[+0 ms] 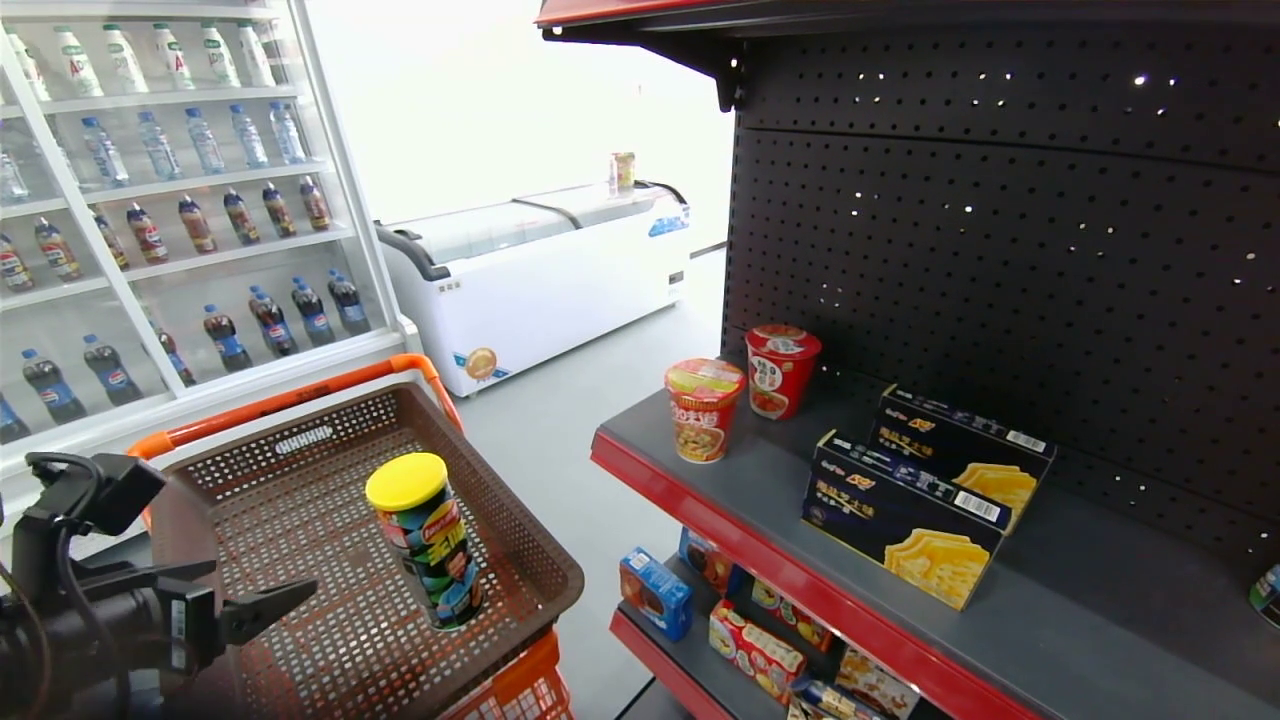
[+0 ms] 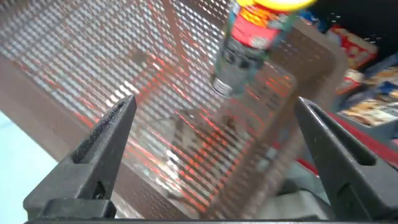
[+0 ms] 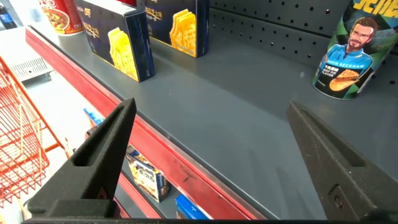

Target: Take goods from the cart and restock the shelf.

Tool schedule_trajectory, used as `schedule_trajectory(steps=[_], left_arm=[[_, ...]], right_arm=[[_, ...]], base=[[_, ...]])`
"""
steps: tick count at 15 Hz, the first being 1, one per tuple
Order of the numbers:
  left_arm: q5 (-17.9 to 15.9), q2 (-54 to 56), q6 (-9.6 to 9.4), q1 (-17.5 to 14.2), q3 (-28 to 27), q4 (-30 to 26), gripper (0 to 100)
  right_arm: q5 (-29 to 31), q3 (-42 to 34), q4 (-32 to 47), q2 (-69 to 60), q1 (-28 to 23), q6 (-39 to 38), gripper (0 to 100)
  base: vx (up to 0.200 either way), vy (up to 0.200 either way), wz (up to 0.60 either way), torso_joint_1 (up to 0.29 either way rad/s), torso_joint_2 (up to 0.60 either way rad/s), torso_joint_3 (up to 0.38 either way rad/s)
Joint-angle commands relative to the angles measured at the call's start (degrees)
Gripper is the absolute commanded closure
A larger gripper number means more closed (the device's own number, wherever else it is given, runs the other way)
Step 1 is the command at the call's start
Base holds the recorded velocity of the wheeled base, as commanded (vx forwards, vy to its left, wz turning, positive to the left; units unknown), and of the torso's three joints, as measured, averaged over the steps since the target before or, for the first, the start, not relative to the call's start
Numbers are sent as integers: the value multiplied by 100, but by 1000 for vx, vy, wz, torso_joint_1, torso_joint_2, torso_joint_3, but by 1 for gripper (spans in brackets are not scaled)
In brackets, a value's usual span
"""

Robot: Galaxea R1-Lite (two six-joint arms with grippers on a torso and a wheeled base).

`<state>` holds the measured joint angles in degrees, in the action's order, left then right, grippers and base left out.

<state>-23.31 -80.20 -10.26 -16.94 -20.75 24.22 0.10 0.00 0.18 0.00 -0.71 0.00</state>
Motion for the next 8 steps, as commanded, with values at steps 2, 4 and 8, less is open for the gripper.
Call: schedule_trajectory(steps=[2,4,8], left_arm=[[-95,-1507,-600,-160,-43,1190,0],[-253,-1850,-591,-98,9,1788,0],[-359,-1586,-503,332,132,1867,0]], right_arm=[[-1,0,-1,0,0,0,0],[-1,0,-1,0,0,0,0],[-1,0,-1,0,0,0,0]], base=[[0,0,0,0,0,0],[0,0,0,0,0,0],[0,0,0,0,0,0]])
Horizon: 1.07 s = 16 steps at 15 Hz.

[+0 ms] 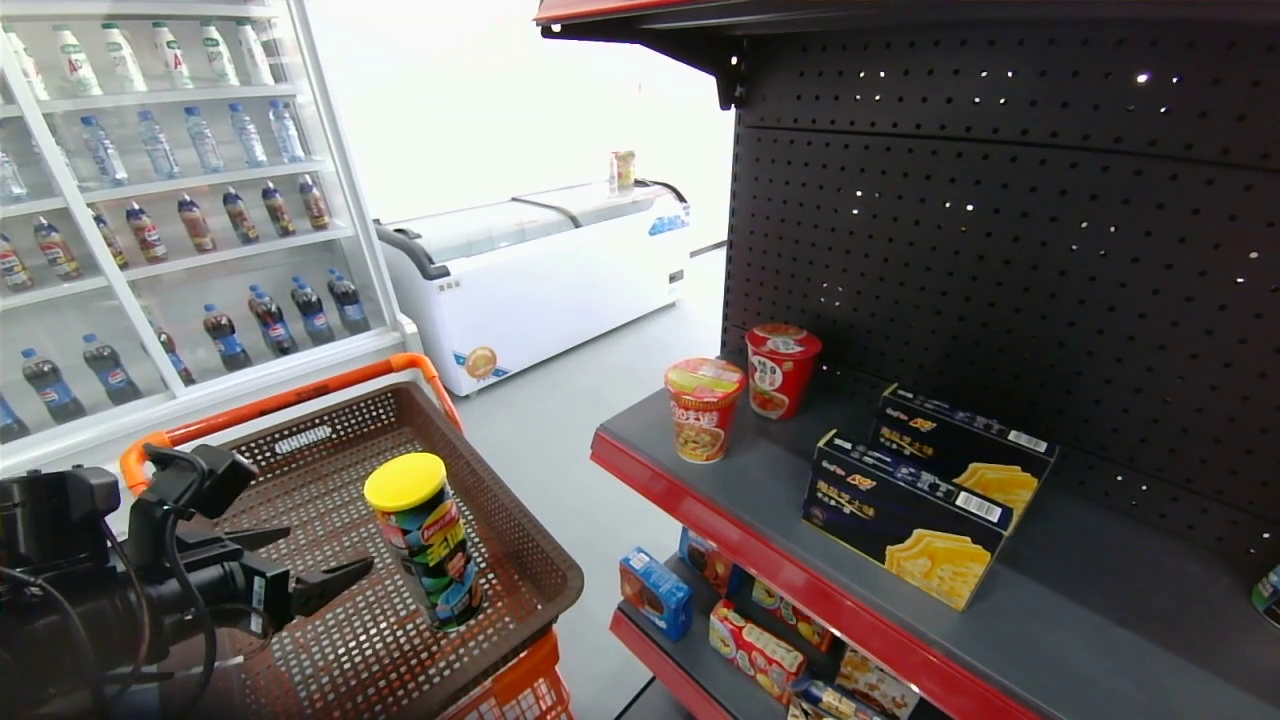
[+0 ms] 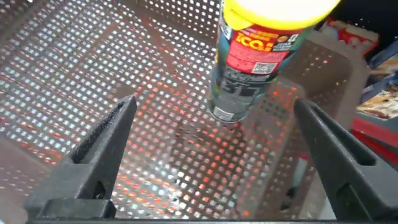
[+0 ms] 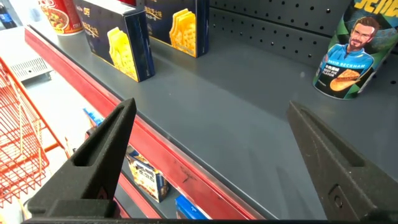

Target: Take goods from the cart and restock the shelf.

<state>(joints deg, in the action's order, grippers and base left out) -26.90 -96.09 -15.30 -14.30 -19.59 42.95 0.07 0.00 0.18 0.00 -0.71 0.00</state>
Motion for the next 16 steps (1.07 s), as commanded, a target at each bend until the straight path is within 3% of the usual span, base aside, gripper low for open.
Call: schedule_trajectory(steps=[1,2,8,12,13,16], left_arm=[[71,292,537,498,34,-14,0],[177,310,765,665,17,3,0],[256,-560,730,753,-335,135,0],[273,-1457,739,753,-352,1198,0],[273,-1870,748,762,-317,1691,0],[273,-2186,765,815,-326,2051,0]], right_arm=[[1,0,-1,0,0,0,0],[1,0,-1,0,0,0,0],[1,0,-1,0,0,0,0],[1,0,-1,0,0,0,0],[1,0,-1,0,0,0,0],[1,0,-1,0,0,0,0]], base=[[0,0,0,0,0,0],[0,0,0,0,0,0],[0,0,0,0,0,0],[0,0,0,0,0,0],[0,0,0,0,0,0],[0,0,0,0,0,0]])
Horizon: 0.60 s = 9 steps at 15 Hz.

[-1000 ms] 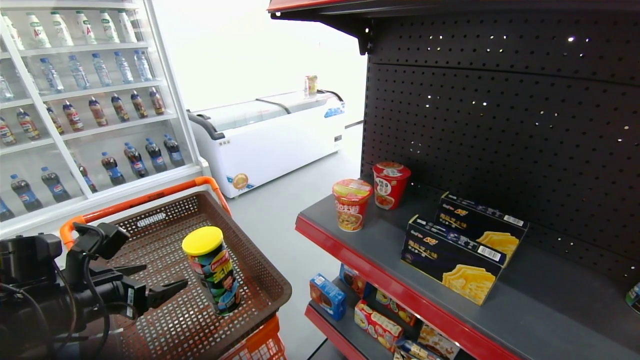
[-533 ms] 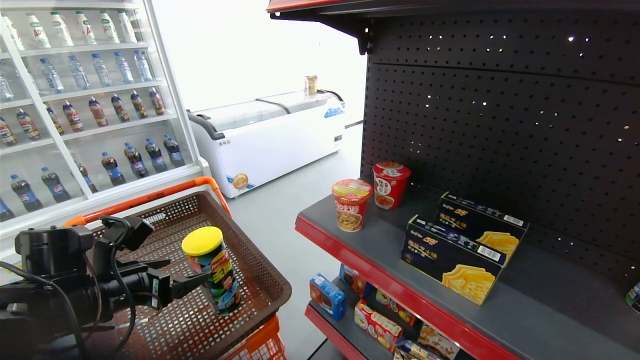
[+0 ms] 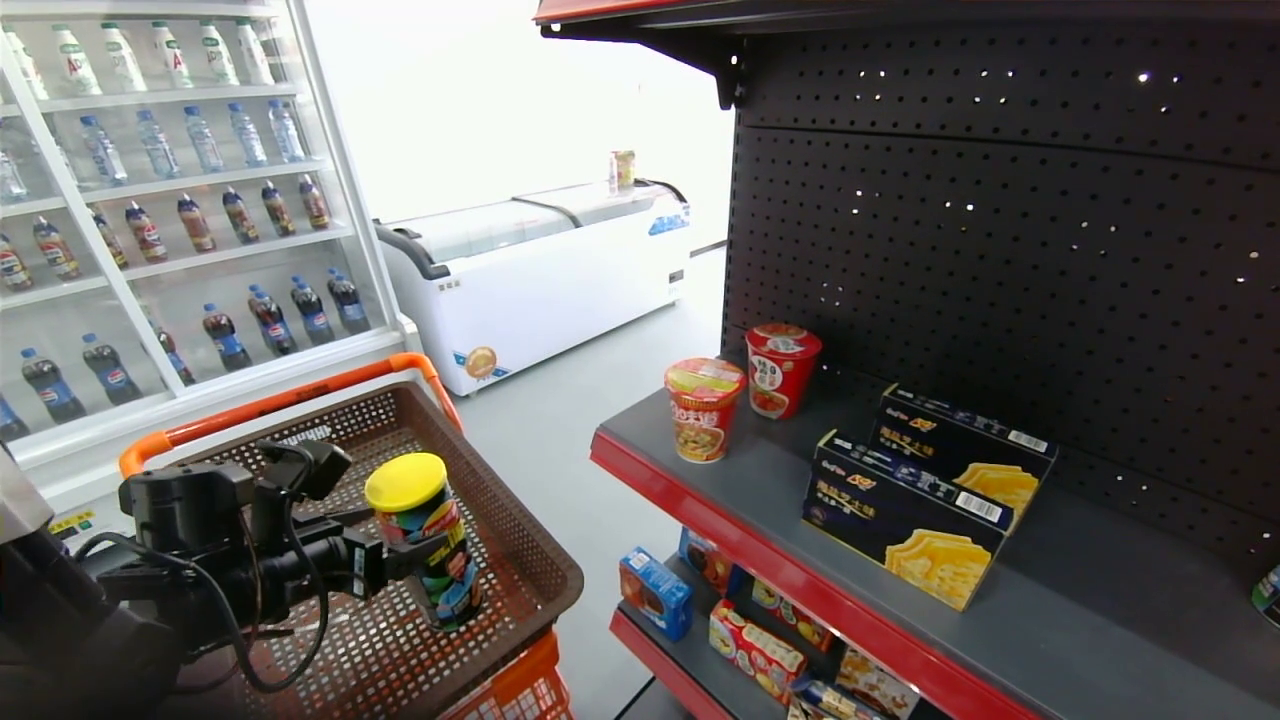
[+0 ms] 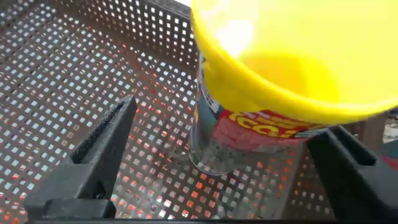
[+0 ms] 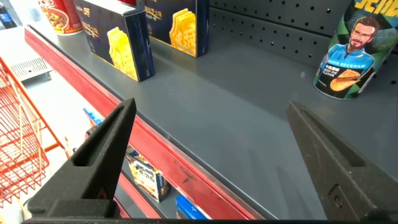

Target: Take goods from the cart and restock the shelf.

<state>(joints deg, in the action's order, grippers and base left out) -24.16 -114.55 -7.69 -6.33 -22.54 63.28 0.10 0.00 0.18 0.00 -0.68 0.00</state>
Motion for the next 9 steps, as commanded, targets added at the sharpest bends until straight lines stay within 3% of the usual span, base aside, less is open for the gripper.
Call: schedule_trajectory(steps=[1,6,9], left_arm=[[-1,-410,5,17,-101,18,0],[-1,-796,-4,141,-558,97,0],[-1,-902,40,492,-752,308,0]], right_arm=[[-1,0,-1,0,-2,0,0],[-1,0,-1,0,-2,0,0],[-1,0,-1,0,-2,0,0]], base=[[0,0,0,0,0,0],[0,0,0,0,0,0],[0,0,0,0,0,0]])
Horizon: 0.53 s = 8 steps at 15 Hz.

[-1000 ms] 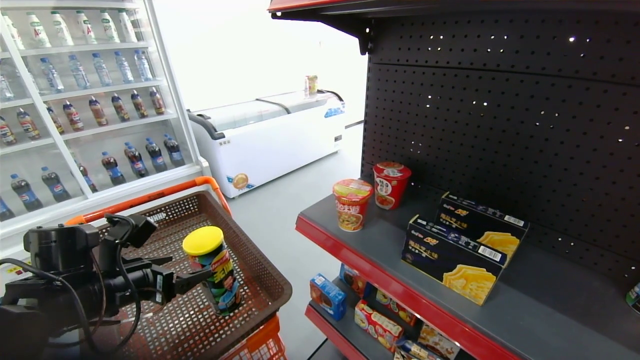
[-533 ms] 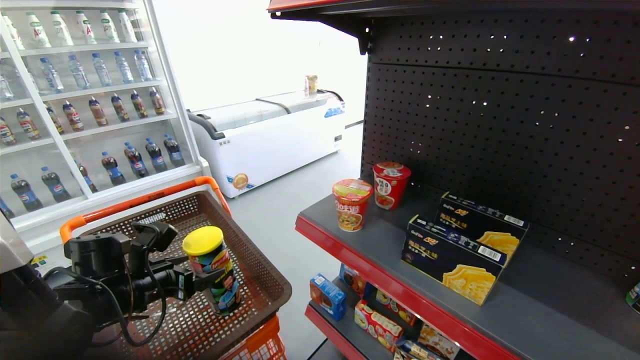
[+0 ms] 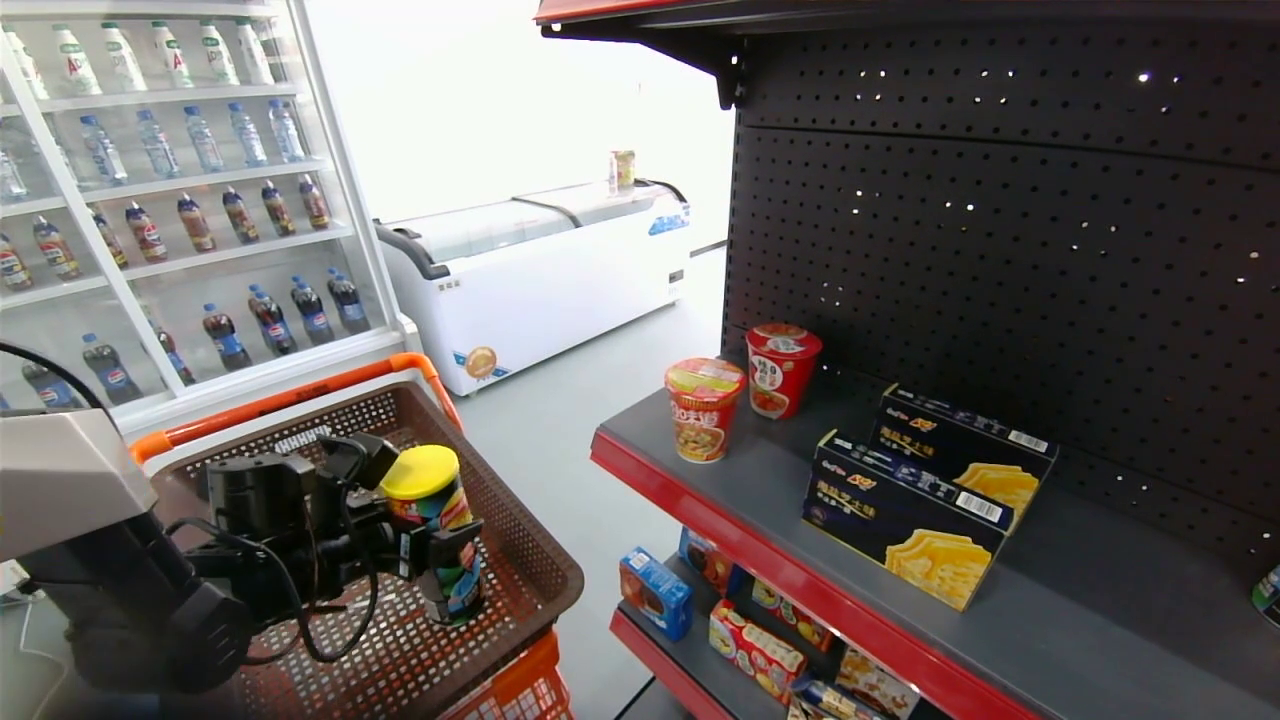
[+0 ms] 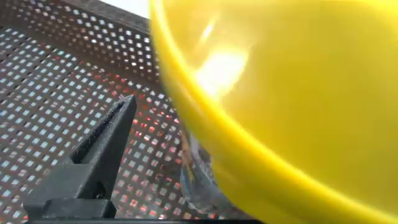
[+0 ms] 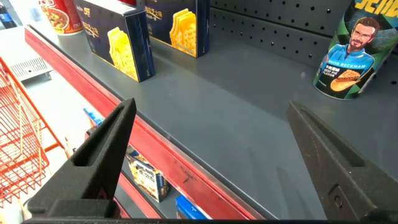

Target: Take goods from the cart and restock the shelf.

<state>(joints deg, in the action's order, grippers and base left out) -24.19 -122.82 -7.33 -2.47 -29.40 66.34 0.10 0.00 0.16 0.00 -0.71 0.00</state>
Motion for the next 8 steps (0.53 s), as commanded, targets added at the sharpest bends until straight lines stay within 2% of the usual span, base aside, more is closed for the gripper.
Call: schedule_trajectory(steps=[1,6,8], left_arm=[[2,-84,3,195,-83,2,0],[10,-119,21,555,-259,2,0],[37,-111,126,696,-276,10,0]], right_arm=[[-1,0,2,0,0,0,0],[-1,0,2,0,0,0,0],[-1,0,2,0,0,0,0]], base=[[0,0,0,0,0,0],[0,0,0,0,0,0],[0,0,0,0,0,0]])
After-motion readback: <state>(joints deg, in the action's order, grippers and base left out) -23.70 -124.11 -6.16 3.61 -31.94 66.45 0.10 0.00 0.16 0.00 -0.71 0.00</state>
